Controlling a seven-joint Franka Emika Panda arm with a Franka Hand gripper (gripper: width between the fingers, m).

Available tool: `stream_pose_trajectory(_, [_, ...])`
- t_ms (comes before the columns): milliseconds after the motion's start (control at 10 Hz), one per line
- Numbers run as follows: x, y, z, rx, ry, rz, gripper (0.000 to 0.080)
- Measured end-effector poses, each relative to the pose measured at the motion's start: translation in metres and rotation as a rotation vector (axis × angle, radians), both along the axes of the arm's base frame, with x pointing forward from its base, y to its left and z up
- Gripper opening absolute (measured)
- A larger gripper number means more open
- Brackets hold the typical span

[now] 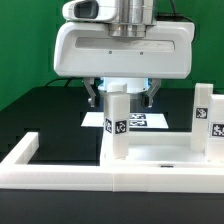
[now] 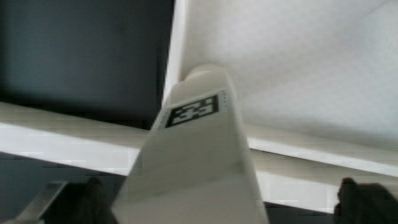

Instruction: Assemble desk

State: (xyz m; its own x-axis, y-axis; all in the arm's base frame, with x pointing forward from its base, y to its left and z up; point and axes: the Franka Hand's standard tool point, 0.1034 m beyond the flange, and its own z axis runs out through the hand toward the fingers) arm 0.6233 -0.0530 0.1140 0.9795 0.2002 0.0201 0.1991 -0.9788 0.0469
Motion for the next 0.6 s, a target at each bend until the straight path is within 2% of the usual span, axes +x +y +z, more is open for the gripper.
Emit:
stream_pose_trajectory(100, [-0.0001, -0.0015, 0.0, -0.003, 0.001, 0.018, 0.0649])
stream_pose_trajectory(300, [-0.0003, -0.0017, -0.0002, -0.003, 0.001, 0.012, 0.0384])
stream_pose_trajectory(400, [-0.0003, -0.0017, -0.0002, -0.003, 0.002, 0.012, 0.0286])
stream_pose_trajectory(600, [-0.0005, -0.0018, -0.0003, -0.002, 0.001, -0.014, 0.0286])
